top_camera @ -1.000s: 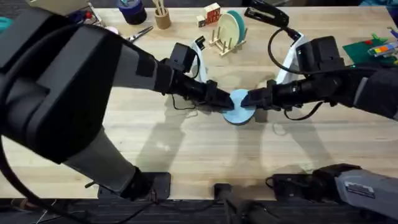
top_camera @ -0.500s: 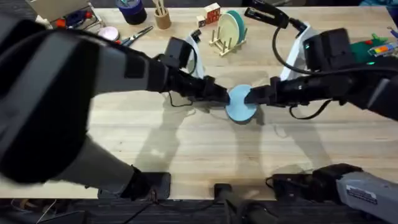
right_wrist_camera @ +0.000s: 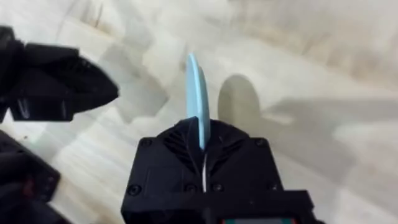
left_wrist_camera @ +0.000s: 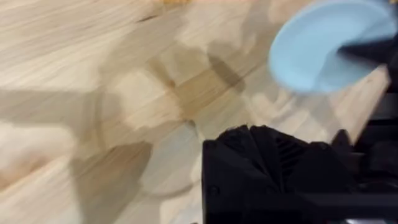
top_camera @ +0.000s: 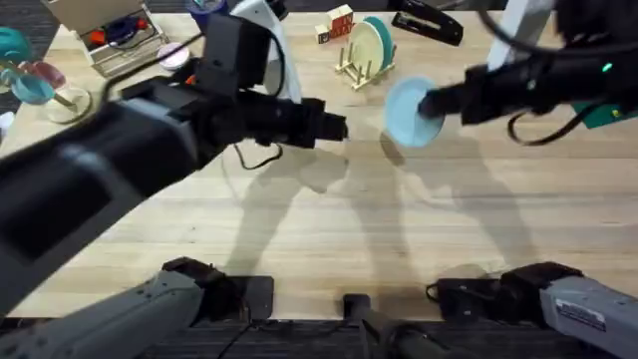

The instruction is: Pick up the plates from the table one by one and place each into a slot on the dish rack.

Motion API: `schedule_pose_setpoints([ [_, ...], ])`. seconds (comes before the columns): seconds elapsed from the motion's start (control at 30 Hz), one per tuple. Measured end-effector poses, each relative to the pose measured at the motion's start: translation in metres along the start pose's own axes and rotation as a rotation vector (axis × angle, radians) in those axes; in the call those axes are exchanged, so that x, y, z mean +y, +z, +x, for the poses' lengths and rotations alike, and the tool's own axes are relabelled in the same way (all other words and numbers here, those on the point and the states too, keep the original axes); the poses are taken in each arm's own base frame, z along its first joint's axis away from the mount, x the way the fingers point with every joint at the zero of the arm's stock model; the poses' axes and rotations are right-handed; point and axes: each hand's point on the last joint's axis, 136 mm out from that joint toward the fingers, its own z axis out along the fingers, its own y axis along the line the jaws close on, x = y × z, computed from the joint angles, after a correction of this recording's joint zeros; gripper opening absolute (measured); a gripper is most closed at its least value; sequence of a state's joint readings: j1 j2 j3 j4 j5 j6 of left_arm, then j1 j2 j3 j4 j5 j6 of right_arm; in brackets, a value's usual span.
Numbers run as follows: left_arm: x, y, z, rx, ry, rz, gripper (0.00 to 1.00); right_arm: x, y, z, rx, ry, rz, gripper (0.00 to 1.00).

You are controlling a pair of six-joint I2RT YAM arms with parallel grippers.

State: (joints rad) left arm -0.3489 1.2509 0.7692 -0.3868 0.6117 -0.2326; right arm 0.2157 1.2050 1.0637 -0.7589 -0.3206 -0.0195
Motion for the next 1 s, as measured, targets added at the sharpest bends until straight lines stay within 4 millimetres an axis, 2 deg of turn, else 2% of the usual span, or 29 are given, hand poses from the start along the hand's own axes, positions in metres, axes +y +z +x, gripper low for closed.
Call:
schedule_pose_setpoints([
  [0.17,0.007,-0.029,0.016,0.036,0.023,-0.143,0.038,0.003,-0.023,-0.034,-0.089,-0.14,0.034,0.03],
  [0.23,0.009,-0.041,0.015,0.045,0.048,-0.199,0.037,0.004,-0.031,-0.045,-0.119,-0.191,0.051,0.03],
  [0.4,0.007,-0.077,-0.003,0.046,0.142,-0.338,0.038,0.003,-0.048,-0.07,-0.173,-0.279,0.097,0.03],
  [0.57,0.005,-0.104,-0.023,0.026,0.248,-0.435,0.054,0.0,-0.047,-0.092,-0.173,-0.327,0.119,0.03],
  [0.6,0.004,-0.107,-0.027,0.019,0.272,-0.446,0.134,-0.002,-0.046,-0.094,-0.164,-0.333,0.123,0.03],
  [0.77,0.005,-0.114,-0.035,0.005,0.32,-0.484,0.87,-0.006,-0.039,-0.11,-0.151,-0.361,0.136,0.03],
  [0.8,0.006,-0.114,-0.035,0.007,0.322,-0.49,0.962,-0.007,-0.039,-0.113,-0.151,-0.367,0.138,0.03],
  [1.0,0.01,-0.117,-0.036,0.009,0.336,-0.519,0.995,-0.009,-0.037,-0.13,-0.162,-0.399,0.15,0.03],
])
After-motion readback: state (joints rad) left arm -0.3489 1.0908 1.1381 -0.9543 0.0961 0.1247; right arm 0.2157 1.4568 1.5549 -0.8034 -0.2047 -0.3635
